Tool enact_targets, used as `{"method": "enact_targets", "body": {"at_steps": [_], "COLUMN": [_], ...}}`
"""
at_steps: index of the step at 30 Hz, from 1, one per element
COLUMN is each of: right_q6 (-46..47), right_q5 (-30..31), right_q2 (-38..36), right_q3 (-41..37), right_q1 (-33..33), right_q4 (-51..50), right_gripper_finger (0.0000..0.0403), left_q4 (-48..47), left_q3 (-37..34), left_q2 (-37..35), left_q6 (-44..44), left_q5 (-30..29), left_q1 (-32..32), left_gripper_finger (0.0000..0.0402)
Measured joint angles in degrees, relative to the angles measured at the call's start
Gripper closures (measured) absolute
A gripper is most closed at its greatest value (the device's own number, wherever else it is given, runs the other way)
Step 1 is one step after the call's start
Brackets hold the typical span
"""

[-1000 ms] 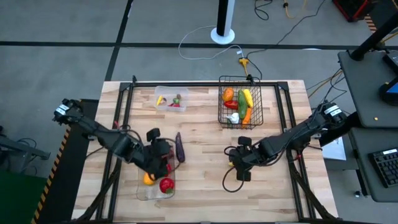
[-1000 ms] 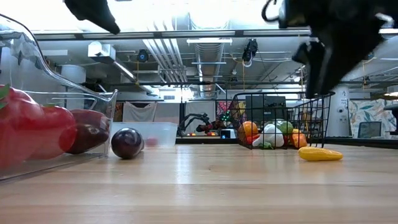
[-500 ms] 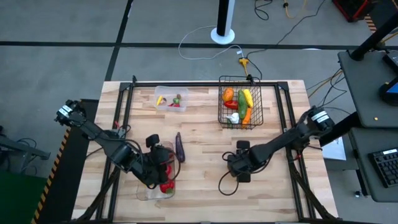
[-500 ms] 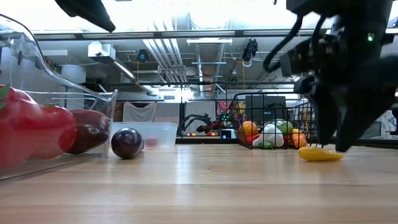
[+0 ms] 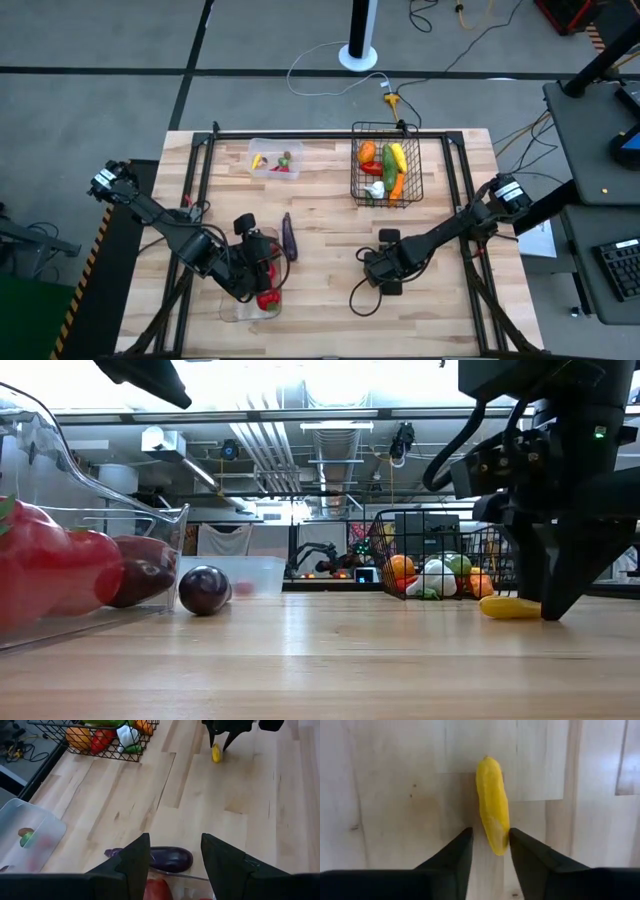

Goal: Sort produce into baskets
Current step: Put the yellow baby corn into the white bin

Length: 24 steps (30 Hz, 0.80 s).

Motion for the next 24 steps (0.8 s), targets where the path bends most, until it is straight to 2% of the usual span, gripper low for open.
{"method": "enact_targets", "body": {"at_steps": [7, 11, 24], "right_q6": [0.0, 0.0, -3.0], "right_q5": [-1.0, -0.5, -0.1], "right_q2": [-0.1, -0.5, -1.7], "right_q3": [-0.1, -0.1, 4.5], "right_q1": [0.0, 0.0, 0.0], "right_q4": [0.3, 0.1, 1.7], "right_gripper_finger": [0.0352, 0.0383, 0.0388], "left_q4": [0.3, 0.3, 1.8], "left_q3": [0.0, 0.0, -0.4], "left_q2": [0.0, 0.0, 0.0], "left_q6": [0.0, 0.0, 0.0], "left_q5": [-2.0, -2.0, -2.0], "left_q1": [0.0, -0.1, -0.1], "left_gripper_finger": [0.0242, 0.0242, 0.0242]}}
